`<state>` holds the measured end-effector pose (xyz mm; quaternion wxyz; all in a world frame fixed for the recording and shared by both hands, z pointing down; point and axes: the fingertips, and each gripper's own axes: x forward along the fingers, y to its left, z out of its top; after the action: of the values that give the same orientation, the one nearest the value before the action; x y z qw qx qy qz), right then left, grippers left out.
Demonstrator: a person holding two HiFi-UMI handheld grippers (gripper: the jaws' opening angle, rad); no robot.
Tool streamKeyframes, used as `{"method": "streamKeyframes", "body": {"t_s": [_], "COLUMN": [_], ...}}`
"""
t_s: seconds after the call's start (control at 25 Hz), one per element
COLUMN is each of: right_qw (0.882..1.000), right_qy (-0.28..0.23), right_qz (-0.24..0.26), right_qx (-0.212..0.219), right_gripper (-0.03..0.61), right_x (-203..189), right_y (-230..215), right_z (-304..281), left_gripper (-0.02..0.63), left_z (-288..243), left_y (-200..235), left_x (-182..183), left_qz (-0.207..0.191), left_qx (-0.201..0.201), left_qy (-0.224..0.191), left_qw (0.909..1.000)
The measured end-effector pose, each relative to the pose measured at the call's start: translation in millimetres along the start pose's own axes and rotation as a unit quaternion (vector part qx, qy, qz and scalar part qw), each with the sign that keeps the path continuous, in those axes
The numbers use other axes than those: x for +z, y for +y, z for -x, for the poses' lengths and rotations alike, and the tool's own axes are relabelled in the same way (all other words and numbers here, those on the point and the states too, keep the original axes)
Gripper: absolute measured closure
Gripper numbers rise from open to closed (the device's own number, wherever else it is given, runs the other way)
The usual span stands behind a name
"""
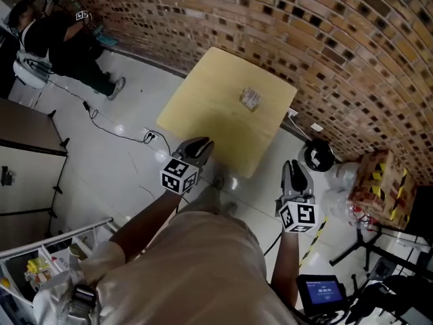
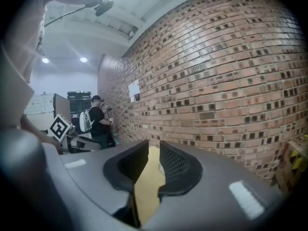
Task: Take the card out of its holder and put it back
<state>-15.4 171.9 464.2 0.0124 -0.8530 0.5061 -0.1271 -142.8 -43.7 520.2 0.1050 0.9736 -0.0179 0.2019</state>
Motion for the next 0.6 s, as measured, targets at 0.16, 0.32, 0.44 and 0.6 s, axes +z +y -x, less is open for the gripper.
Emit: {"method": "streamKeyframes", "body": {"t_s": [0.16,0.32,0.44,0.6], "right_qw": [1.000,1.000,0.999,0.998], "right_qy": [0.009,0.020,0.037,0.051], "right_qz": [0.010,0.011,0.013,0.028], "right_qx": [0.004,-0.003,-0.005,0.003], "right_gripper": [0.509,0.509,0.509,0.508], "right_x": [8,10,10,19], "right_y": [2,-2,0,7], "right_z": [-41,-84,-113,-147], "left_gripper": [0.529,0.528,0.522,0.520], "left_z": [-25,-54,-71,-94], "left_y": [31,62,84,116], "left_x": [17,28,38,56], "left_qz": [-0.006,-0.011,-0.006,-0.001], "left_qx": [-0.013,-0.029,-0.040,-0.038], "left_qy": [0.003,0.009,0.008,-0.006], "left_qw": [0.9999,0.9995,0.9992,0.9992]}}
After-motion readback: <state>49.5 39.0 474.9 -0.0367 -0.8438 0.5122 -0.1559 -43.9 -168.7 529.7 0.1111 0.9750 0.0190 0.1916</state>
